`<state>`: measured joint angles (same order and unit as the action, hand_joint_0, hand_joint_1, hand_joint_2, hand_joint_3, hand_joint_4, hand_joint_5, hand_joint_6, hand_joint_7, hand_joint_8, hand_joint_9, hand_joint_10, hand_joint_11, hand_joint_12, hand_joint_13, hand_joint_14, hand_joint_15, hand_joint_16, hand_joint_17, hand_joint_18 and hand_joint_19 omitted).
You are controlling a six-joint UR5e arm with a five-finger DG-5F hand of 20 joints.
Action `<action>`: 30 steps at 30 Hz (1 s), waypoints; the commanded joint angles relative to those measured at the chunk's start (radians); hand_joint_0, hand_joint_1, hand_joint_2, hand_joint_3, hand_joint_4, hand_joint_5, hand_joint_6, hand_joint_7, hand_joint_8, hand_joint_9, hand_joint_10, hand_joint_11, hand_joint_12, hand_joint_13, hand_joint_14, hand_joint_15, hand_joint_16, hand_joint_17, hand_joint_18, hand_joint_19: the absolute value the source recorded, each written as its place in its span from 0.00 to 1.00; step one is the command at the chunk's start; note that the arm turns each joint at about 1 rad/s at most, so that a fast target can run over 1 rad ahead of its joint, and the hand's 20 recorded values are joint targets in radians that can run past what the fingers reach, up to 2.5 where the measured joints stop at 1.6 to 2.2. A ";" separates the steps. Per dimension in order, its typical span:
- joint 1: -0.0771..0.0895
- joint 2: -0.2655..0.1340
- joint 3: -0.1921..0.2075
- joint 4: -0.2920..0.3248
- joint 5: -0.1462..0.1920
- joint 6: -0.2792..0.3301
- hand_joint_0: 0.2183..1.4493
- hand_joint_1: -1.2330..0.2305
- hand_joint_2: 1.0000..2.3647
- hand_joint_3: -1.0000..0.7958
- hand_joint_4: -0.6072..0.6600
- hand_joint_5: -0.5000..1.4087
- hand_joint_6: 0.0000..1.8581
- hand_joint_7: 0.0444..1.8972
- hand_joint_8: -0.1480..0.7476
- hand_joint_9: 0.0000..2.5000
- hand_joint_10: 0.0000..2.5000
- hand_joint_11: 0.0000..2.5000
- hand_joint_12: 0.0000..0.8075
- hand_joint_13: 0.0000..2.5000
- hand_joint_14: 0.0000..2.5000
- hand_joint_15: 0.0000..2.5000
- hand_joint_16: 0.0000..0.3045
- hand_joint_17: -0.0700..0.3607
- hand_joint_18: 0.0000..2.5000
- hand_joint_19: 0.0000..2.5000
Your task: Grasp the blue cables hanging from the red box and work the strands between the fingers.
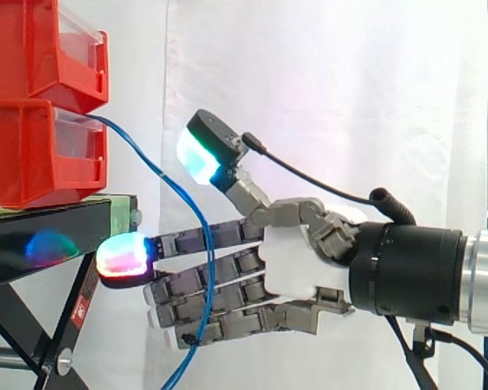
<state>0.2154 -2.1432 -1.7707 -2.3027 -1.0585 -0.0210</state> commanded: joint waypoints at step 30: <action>-0.016 0.032 -0.001 -0.035 -0.031 0.000 0.40 0.57 0.00 0.00 0.70 0.24 0.00 0.35 0.69 0.38 0.01 0.32 0.55 0.22 0.00 0.16 0.21 0.50 0.22 0.10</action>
<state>0.2013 -2.1108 -1.7711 -2.3366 -1.0851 -0.0204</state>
